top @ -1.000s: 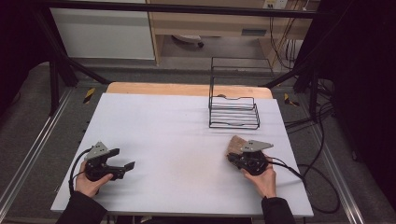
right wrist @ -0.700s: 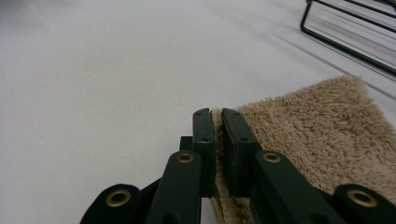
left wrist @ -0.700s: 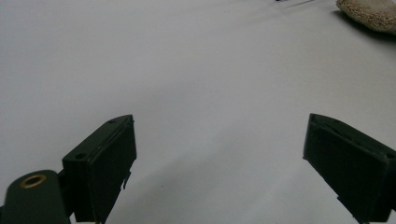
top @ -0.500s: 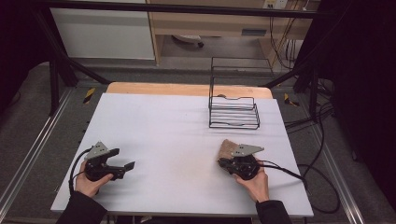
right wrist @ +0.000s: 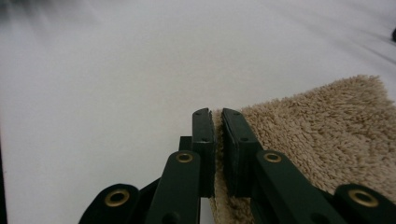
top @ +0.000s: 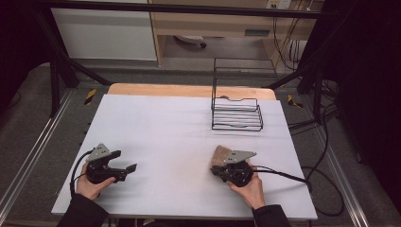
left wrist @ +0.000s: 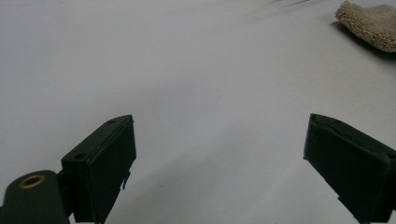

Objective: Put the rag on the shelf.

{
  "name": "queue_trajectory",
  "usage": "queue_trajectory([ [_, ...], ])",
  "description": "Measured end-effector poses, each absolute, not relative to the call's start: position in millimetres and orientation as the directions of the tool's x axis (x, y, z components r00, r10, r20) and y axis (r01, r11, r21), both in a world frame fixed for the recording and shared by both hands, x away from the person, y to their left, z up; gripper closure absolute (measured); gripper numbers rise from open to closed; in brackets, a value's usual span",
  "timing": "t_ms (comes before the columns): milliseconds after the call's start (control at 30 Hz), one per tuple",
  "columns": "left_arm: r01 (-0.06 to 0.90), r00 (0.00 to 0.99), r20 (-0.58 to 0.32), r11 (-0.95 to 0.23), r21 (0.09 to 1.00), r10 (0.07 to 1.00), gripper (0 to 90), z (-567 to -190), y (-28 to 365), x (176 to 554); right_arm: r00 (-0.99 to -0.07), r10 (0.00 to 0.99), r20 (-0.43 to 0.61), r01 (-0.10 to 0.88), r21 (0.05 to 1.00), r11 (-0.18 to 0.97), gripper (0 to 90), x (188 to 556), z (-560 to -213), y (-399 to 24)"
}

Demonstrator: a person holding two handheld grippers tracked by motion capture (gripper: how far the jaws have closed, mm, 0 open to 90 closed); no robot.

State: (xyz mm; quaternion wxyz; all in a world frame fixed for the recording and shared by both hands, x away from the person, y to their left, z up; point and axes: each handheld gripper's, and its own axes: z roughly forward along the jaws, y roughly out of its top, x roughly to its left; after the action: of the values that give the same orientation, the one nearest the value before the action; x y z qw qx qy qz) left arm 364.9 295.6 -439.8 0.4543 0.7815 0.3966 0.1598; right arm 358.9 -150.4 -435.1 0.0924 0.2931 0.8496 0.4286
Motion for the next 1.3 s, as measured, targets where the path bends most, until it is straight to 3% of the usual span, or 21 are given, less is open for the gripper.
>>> queue_trajectory([
  [233, 0.477, 0.636, -0.106, -0.281, 0.833, 0.764, 9.0, -440, 294, 366, -0.814, 0.570, 0.109, 0.430, 0.773, 0.466, 79.0, 360, -441, -148],
  [500, 0.479, 0.634, -0.108, -0.280, 0.832, 0.766, 8.7, -440, 293, 366, -0.787, 0.605, 0.119, 0.437, 0.799, 0.412, 52.9, 362, -432, -158],
  [767, 0.482, 0.632, -0.106, -0.282, 0.829, 0.768, 8.3, -439, 292, 366, -0.670, 0.727, 0.149, 0.504, 0.810, 0.298, 26.9, 374, -431, -198],
  [900, 0.484, 0.634, -0.104, -0.288, 0.826, 0.767, 8.3, -439, 290, 366, -0.637, 0.753, 0.163, 0.528, 0.804, 0.273, 21.2, 377, -433, -212],
  [1000, 0.485, 0.636, -0.105, -0.290, 0.825, 0.764, 8.1, -440, 288, 366, -0.609, 0.776, 0.165, 0.541, 0.802, 0.253, 21.8, 380, -434, -225],
  [1133, 0.485, 0.640, -0.103, -0.296, 0.823, 0.762, 8.2, -440, 286, 366, -0.551, 0.819, 0.161, 0.572, 0.787, 0.230, 32.0, 384, -436, -238],
  [1167, 0.484, 0.642, -0.102, -0.299, 0.822, 0.760, 8.2, -440, 286, 366, -0.523, 0.838, 0.159, 0.583, 0.783, 0.216, 39.0, 386, -439, -243],
  [1300, 0.487, 0.644, -0.104, -0.300, 0.820, 0.758, 8.3, -440, 283, 365, -0.483, 0.861, 0.160, 0.613, 0.764, 0.202, 44.0, 392, -445, -250],
])
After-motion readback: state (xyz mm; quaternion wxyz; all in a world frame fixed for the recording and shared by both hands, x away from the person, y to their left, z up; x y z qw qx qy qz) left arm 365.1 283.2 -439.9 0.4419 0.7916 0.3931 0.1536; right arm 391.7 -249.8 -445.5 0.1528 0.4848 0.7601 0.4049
